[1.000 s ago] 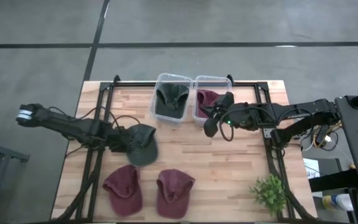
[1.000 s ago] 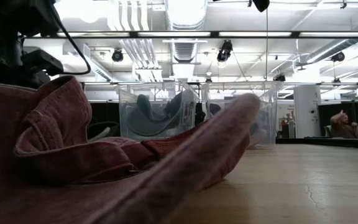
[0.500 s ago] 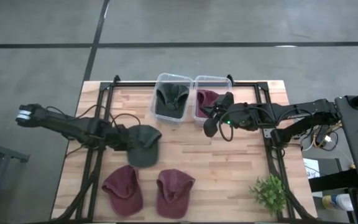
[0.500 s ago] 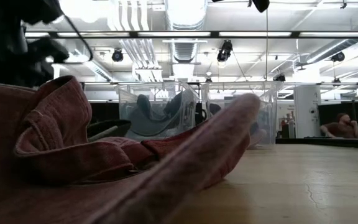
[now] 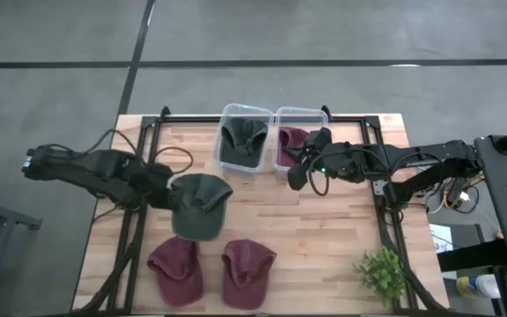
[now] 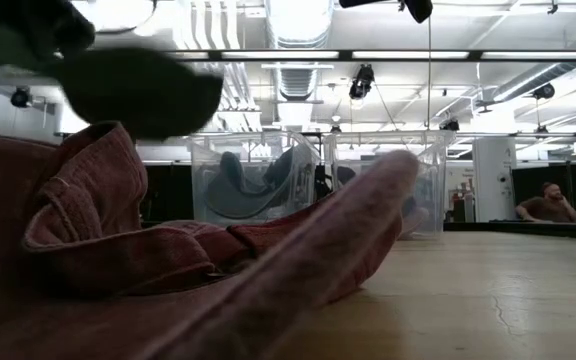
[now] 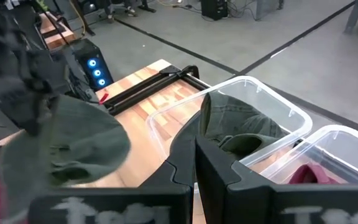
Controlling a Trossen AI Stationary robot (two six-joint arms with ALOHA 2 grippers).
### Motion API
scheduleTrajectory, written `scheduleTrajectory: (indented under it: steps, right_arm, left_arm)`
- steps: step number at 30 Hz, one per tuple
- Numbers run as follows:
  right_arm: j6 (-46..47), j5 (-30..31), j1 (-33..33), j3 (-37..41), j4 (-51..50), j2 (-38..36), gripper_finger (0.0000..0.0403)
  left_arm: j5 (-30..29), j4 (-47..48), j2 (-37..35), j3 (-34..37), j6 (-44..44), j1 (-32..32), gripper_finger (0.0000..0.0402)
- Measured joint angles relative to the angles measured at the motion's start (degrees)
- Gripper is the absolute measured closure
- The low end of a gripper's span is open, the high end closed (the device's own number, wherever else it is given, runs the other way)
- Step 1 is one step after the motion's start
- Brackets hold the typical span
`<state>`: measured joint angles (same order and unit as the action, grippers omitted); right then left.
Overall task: Pick & Place hat
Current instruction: Put the black cap into the left transparent bin
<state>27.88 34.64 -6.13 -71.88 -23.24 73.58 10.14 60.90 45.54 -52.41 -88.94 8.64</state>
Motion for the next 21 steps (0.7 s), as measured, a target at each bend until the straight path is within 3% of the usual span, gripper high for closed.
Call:
scheduleTrajectory:
  steps: [5, 11, 15, 21]
  right_arm:
    - [-0.02, -0.01, 0.04, 0.0, -0.02, 0.0, 0.0394]
    - [-0.02, -0.01, 0.08, 0.0, 0.0, 0.0, 0.0394]
    - [0.02, -0.01, 0.15, 0.0, 0.0, 0.0, 0.0394]
    - [0.2, -0.04, 0.19, 0.0, 0.02, 0.0, 0.0394]
  left_arm:
    - [0.32, -0.41, 0.11, -7.26, 1.03, -0.09, 0.0394]
    - [-7.06, -0.42, 1.54, -13.35, 5.75, -2.94, 0.0395]
    - [-9.81, -0.53, 3.68, -15.54, 11.48, -7.01, 0.0395]
    - [-7.98, -2.1, 9.22, -18.55, 25.21, -16.74, 0.0395]
